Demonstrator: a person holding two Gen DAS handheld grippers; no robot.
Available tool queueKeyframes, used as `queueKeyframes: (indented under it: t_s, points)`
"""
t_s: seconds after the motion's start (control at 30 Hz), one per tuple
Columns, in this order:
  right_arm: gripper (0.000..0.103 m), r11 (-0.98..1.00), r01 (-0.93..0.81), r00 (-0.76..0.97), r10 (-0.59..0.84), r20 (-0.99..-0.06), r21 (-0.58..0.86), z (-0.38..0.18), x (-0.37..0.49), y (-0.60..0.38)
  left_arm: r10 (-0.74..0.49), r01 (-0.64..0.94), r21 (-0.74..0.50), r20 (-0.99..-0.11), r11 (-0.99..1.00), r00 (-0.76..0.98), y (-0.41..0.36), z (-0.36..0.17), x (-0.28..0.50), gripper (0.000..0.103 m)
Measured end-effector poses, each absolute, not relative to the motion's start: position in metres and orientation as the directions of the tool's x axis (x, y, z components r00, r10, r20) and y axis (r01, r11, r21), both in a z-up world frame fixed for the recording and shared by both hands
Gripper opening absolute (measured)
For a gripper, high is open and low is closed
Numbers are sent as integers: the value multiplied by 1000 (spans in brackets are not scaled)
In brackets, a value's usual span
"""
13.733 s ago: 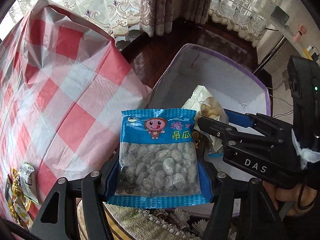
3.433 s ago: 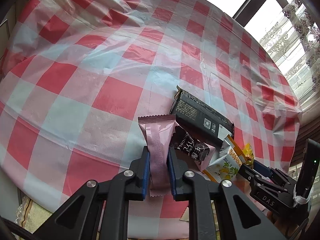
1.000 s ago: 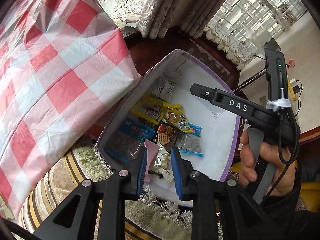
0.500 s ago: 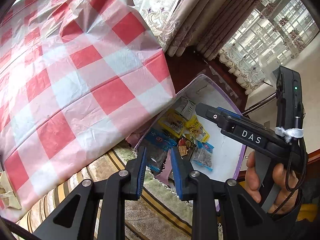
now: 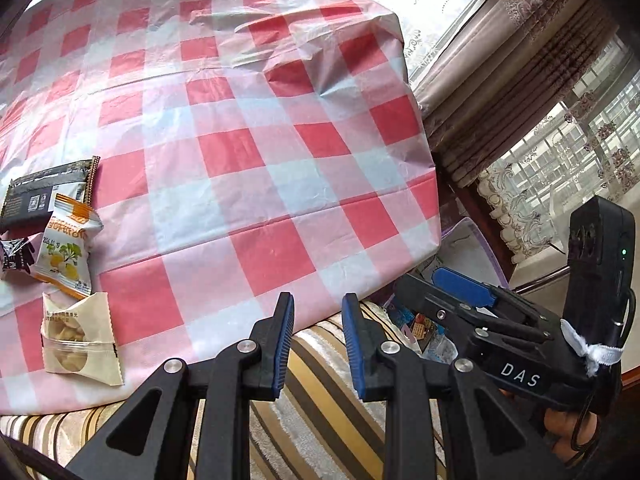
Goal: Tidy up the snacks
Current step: 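Move both open tools back over the remaining snack packs on the table, then grasp the pink-black candy with the left tool while the right tool grasps the orange-white nut bag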
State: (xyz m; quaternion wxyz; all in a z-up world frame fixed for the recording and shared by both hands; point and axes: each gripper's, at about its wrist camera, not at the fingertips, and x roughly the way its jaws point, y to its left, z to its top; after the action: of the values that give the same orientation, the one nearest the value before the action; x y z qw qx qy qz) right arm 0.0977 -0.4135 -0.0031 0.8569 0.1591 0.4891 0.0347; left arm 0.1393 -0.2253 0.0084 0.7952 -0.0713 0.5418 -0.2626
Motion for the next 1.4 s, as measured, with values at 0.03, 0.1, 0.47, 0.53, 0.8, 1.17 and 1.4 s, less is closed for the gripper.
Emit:
queueKeyframes:
  t_s: [0.03, 0.1, 0.47, 0.53, 0.8, 1.17, 1.4]
  points:
    - [68, 950, 76, 515, 222, -828, 302, -2, 100, -403, -495, 319, -406, -822, 857, 282, -215, 7, 140, 26]
    - [68, 954, 45, 505, 235, -830, 297, 0, 104, -388, -492, 271, -422, -818, 865, 299, -194, 5, 142, 26]
    - [68, 962, -60, 461, 263, -847, 266, 1, 127, -316, -449, 2, -484, -811, 875, 375, -75, -17, 146, 26]
    - [68, 962, -75, 454, 267, -850, 262, 1, 130, -306, -447, -39, -498, -808, 866, 385, -59, -21, 147, 26]
    - [68, 958, -127, 430, 285, -857, 255, -3, 146, -267, -447, -177, -559, -785, 810, 430, -12, -37, 165, 26]
    - [68, 950, -168, 390, 310, -867, 264, -13, 166, -234, -493, -242, -615, -765, 751, 413, 4, -61, 201, 31]
    - [68, 945, -186, 390, 323, -862, 270, -15, 179, -217, -487, -235, -615, -760, 753, 431, 4, -59, 218, 33]
